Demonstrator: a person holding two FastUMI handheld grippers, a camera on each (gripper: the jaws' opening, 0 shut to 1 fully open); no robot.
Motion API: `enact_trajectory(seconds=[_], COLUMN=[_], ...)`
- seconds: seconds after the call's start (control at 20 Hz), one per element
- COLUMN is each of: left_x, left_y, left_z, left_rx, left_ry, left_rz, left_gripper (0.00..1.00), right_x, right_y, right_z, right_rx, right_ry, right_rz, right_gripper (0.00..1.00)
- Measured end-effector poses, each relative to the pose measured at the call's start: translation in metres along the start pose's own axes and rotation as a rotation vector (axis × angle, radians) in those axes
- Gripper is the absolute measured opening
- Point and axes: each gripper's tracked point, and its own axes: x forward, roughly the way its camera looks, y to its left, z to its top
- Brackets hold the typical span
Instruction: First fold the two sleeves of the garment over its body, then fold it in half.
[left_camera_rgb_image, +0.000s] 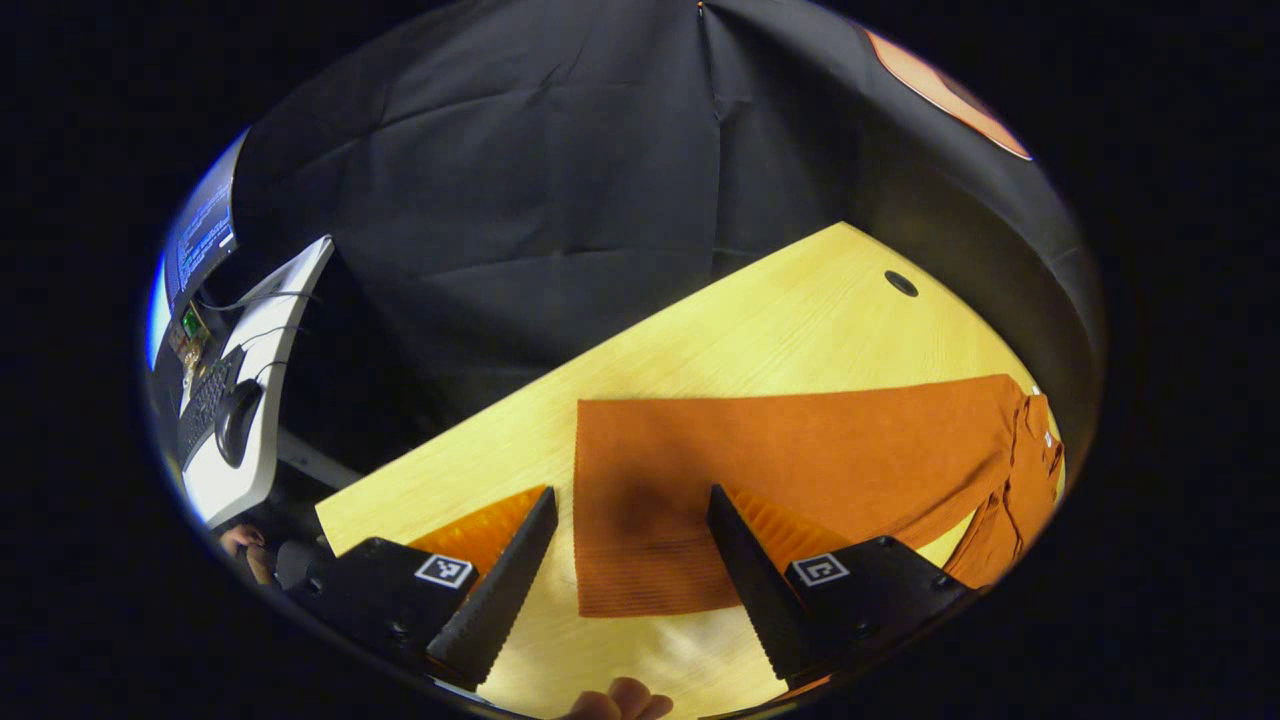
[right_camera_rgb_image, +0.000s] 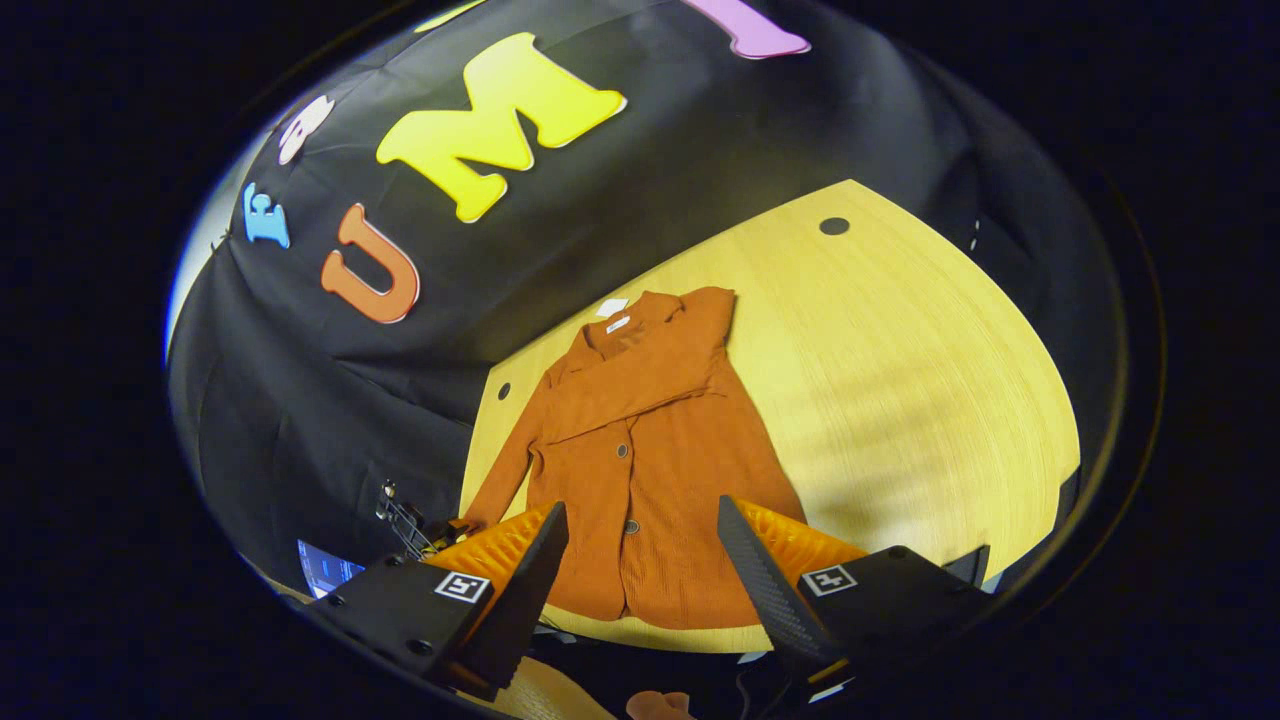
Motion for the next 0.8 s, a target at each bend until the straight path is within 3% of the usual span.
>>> enact_trajectory(seconds=[0.2, 0.4, 0.45, 0.8], left_x=[0.001, 0.0, 0.001, 0.004], left_y=[0.001, -0.001, 0.0, -0.001], left_z=[0.003, 0.0, 0.001, 0.003], left_rx=[0.004, -0.002, 0.0, -0.013], left_ry=[0.116, 0.312, 0.341, 0.486], left_rz=[0.026, 0.016, 0.013, 0.031], left_gripper=[1.0, 1.0, 1.0, 1.0], right_x=[-0.002, -0.004, -0.006, -0.012], right_y=[-0.001, -0.002, -0.001, 0.024], right_z=[0.001, 0.004, 0.005, 0.014], right_rx=[0.043, 0.03, 0.027, -0.074], right_ry=[-0.002, -0.011, -0.012, 0.022], right_rz=[-0.029, -0.026, -0.023, 0.043], right_gripper=[0.96, 0.93, 0.97, 0.96])
